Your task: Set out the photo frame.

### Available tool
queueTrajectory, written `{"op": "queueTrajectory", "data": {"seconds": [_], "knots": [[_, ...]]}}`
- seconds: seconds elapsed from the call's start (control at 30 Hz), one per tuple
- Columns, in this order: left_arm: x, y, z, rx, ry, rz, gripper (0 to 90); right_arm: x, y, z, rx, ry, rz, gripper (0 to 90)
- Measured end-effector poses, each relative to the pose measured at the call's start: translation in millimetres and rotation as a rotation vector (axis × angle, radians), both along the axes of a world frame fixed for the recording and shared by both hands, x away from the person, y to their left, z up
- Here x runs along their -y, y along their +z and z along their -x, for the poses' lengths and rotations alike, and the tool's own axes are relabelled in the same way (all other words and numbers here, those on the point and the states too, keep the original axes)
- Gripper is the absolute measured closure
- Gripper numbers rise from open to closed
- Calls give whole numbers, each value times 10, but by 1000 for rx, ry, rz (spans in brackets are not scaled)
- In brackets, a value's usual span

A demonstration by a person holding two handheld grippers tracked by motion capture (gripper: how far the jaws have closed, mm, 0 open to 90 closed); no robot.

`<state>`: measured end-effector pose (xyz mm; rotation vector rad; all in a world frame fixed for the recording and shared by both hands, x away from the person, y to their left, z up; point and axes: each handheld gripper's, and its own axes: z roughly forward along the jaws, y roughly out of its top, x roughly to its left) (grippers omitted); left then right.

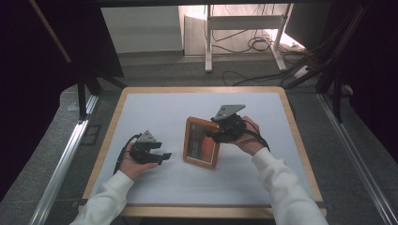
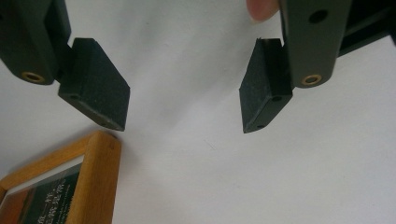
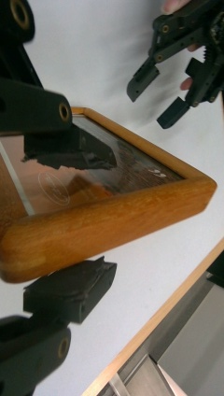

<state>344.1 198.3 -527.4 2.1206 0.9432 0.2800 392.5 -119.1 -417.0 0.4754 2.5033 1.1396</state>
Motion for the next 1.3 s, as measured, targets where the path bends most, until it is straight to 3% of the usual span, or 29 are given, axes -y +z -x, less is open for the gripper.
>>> {"op": "queueTrajectory", "data": {"seconds": [0.27,0.37,0.5,0.7,0.93,1.1,1.3], "knots": [[0,0,-2,1,0,-2,331,139,30,86,6,-80,-76,275],[1,10,10,-9,-1,3,347,233,31,187,30,-112,-109,245],[9,2,11,-12,4,6,363,413,-38,372,39,-163,-146,214],[34,5,19,-13,3,16,389,716,-191,561,3,-203,-185,209],[52,18,30,-27,-1,43,555,990,-449,744,-46,-231,-176,208],[75,46,36,-33,-6,54,792,1144,-623,832,-72,-252,-162,207],[177,19,-32,-44,-11,65,891,1251,-718,916,-84,-269,-157,206]]}}
